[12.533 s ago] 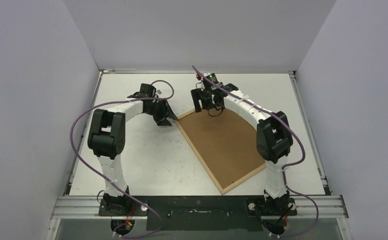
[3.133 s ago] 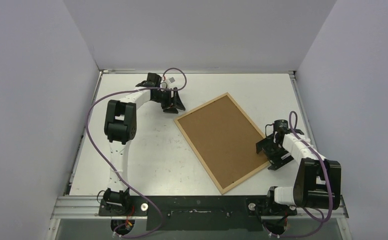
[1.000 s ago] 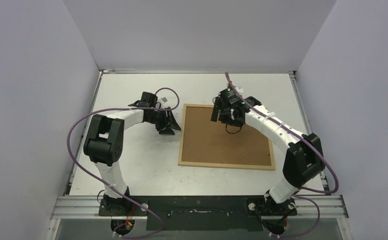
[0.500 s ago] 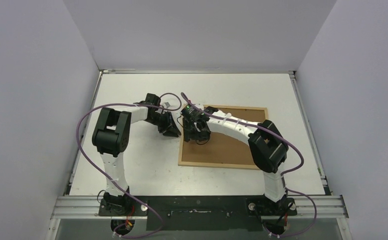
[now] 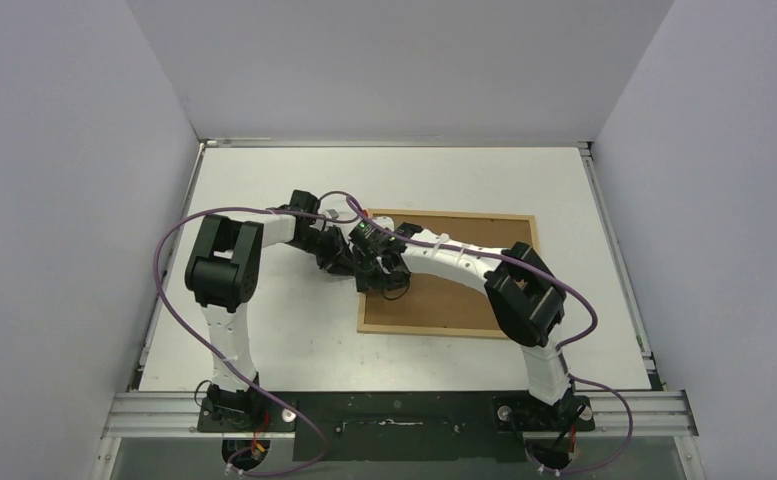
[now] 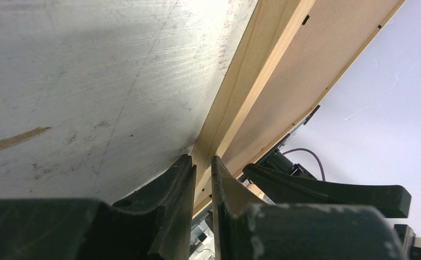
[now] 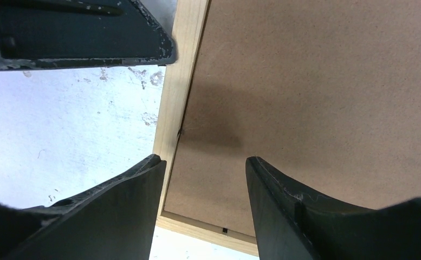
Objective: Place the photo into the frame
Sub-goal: Install the photo frame at the center of the board.
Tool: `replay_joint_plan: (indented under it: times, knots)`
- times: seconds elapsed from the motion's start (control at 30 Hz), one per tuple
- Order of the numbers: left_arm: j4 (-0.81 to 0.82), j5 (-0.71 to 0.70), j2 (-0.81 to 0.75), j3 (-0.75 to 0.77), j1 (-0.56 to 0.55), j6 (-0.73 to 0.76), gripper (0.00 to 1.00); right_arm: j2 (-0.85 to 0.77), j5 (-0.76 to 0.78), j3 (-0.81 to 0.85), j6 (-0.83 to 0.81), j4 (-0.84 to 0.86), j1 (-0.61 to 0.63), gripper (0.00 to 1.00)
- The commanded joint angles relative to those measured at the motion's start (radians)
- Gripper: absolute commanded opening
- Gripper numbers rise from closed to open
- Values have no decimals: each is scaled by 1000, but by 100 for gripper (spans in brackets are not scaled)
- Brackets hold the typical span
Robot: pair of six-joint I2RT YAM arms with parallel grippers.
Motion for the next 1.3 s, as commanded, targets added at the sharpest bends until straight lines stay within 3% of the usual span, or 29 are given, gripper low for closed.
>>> replay_joint_plan:
  times: [0.0, 0.87, 1.27]
  knots:
    - [-43, -80, 52, -36, -4, 9, 15, 11, 24, -7, 21, 28, 3, 57]
    - [-24, -81, 77, -66, 8, -25, 8, 51, 64, -65, 44, 96, -9, 52]
    - [-34, -97, 90, -67, 10, -25, 7, 50, 76, -128, 25, 129, -14, 34]
